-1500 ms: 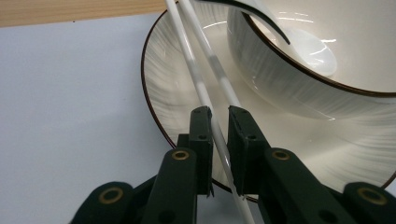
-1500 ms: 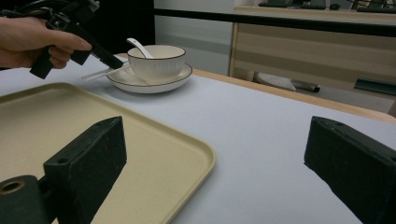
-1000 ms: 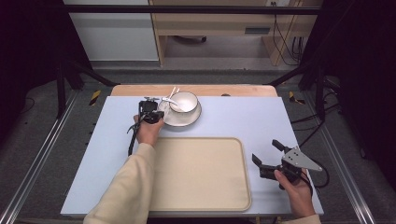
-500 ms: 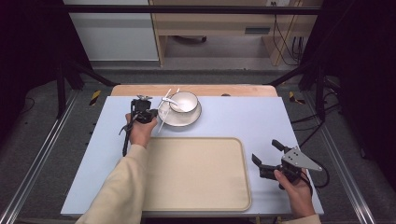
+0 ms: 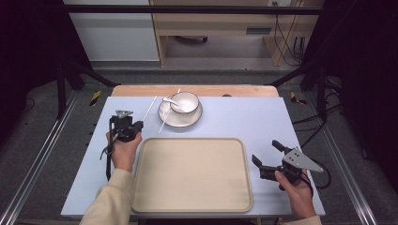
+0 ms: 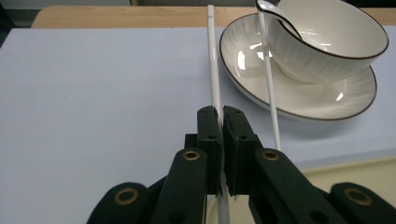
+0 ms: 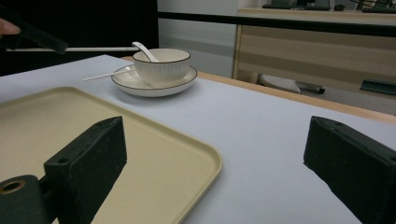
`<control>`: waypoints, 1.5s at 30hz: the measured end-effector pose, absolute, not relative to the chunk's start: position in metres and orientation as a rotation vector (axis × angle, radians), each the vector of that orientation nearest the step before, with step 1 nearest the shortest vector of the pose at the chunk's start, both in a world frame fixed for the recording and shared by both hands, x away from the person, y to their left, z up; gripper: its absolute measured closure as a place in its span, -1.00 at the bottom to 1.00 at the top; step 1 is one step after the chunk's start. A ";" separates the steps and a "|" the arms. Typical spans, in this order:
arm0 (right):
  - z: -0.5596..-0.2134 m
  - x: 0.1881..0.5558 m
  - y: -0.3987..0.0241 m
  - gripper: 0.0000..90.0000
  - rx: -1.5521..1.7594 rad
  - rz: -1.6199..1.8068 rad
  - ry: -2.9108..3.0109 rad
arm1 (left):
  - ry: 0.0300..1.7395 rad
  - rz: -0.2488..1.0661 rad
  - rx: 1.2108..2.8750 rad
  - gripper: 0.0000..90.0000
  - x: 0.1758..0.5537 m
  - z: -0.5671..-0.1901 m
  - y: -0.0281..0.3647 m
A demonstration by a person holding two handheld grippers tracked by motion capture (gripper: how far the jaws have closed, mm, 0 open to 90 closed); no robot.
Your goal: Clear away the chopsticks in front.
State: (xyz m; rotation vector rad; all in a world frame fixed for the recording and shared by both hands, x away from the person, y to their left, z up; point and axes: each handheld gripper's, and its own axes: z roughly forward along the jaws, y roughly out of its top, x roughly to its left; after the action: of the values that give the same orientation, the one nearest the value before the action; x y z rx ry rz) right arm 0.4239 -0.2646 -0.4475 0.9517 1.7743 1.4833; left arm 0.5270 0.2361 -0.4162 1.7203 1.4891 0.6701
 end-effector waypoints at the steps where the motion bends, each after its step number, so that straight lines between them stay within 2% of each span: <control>1: -0.447 0.424 -0.265 -0.86 0.952 1.485 1.773 | 1.495 0.672 1.713 0.91 0.520 -0.418 0.238; 11: -0.447 0.424 -0.265 -0.86 0.953 1.492 1.772 | 1.520 0.681 1.638 0.91 0.467 -0.439 0.243; 21: -0.446 0.422 -0.264 -0.86 0.951 1.501 1.773 | 1.530 0.702 1.568 0.91 0.420 -0.448 0.233; 34: -0.446 0.421 -0.261 -0.86 0.949 1.505 1.781 | 1.540 0.741 1.550 0.91 0.380 -0.456 0.220; 45: -0.447 0.421 -0.261 -0.86 0.949 1.506 1.783 | 1.538 0.736 1.552 0.91 0.363 -0.466 0.205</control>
State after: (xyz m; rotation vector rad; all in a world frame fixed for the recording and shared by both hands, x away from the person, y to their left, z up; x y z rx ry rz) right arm 0.4214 -0.2609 -0.4469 0.9487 1.7830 1.5061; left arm 0.3631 0.2049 -0.4661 1.5521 1.5378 0.7362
